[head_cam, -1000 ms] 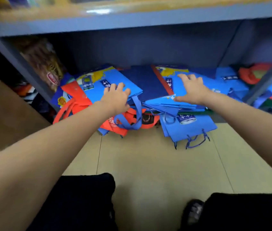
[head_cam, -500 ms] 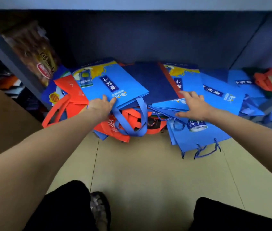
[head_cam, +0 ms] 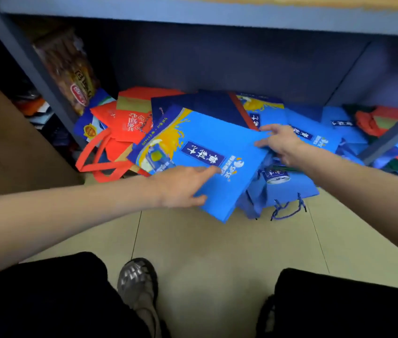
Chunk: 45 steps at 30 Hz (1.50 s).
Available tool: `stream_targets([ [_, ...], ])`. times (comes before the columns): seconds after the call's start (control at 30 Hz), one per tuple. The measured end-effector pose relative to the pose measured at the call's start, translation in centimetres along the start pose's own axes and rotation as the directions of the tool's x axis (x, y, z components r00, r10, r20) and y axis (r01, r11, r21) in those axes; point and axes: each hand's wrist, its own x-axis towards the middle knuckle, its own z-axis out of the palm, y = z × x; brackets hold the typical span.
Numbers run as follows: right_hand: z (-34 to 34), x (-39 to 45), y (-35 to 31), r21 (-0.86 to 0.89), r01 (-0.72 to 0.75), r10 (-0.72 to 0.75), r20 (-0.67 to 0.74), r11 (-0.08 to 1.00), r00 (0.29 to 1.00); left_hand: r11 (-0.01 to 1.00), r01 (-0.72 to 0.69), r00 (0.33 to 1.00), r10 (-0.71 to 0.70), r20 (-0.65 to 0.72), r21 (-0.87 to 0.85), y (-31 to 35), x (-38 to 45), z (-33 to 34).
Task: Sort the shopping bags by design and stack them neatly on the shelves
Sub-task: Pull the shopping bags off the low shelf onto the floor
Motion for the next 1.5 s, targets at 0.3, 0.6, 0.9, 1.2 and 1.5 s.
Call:
stream_targets([
  [0.3,-11.3,-6.7,-1.2,-0.239,0.284,-0.321,-0.132,0.928,0.938,0.963,0.123,0.977,-0.075,-0.198,0.242,-0.8,4.4,-3.5],
  [0.6,-21.1,-10.8,3.1,0.299,-0.168,0.217,-0.141,0.94,0.966,0.979,-0.131,0.991,0.125,0.049,0.157,7.8,10.2,-1.8],
  [0.9,-17.2,-11.2,-0.9,0.211,-0.122,0.071,0.234,0.97,0.97,0.997,-0.083,0.979,0.081,-0.186,-0.004,4.3,4.0,-4.2],
  [1.2,-0.9,-12.4,-8.9,0.19,0.148,-0.224,0.494,0.971,0.84,0.223,-0.009,0.675,-0.718,-0.171,-0.975,-6.9,-9.4,-7.4],
  [1.5,12.9,-9.2,-2.8,-0.225,0.173,-0.064,0.424,0.959,0.904,0.072,0.234,0.361,-0.932,0.018,-0.97,-10.4,-9.4,3.9],
])
